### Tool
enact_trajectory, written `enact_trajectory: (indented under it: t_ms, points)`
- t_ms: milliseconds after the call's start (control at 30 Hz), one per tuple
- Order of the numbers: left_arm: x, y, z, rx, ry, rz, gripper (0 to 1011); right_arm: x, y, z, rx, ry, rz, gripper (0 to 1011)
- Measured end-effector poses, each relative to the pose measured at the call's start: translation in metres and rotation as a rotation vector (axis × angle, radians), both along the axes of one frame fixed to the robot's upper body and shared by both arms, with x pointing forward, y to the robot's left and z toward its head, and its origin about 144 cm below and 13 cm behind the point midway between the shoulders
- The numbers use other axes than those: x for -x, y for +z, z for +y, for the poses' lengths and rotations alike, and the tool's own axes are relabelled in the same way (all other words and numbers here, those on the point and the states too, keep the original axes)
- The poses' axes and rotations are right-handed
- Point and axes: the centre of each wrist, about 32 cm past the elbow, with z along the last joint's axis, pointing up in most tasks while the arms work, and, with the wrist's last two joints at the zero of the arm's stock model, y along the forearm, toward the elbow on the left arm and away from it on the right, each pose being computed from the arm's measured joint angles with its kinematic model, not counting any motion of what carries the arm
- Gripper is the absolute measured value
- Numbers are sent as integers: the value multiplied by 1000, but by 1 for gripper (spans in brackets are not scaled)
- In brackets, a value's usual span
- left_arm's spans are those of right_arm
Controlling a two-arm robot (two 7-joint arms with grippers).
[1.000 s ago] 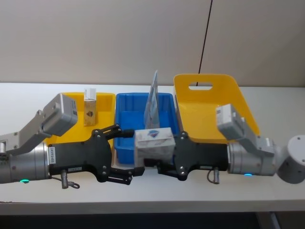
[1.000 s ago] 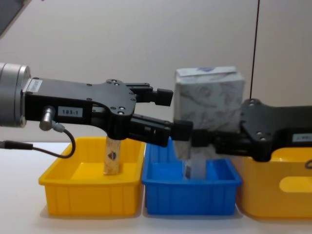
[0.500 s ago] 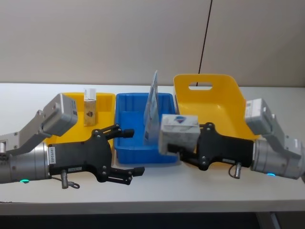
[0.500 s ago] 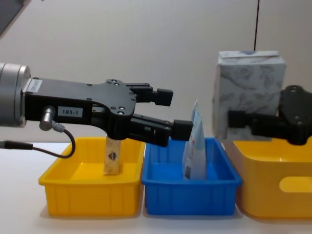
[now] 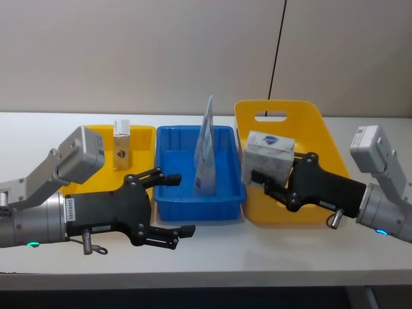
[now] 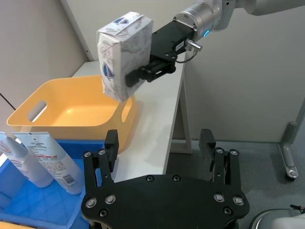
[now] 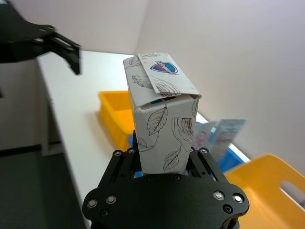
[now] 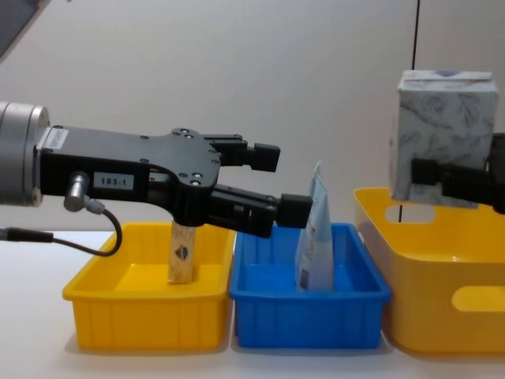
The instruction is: Bimanual collaborative sorting of washing and personal care products
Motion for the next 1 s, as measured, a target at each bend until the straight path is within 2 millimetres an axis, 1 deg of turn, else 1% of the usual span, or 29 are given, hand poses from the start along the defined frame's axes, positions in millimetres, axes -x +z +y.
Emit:
enact_trajectory:
  t_ms: [467, 1000]
  points:
    - [0, 0, 0, 0, 0, 0, 1001, 7, -7, -3, -5, -219, -28, 364]
    - [0, 0, 0, 0, 0, 0, 1002, 6, -18, 4, -6, -485, -50, 364]
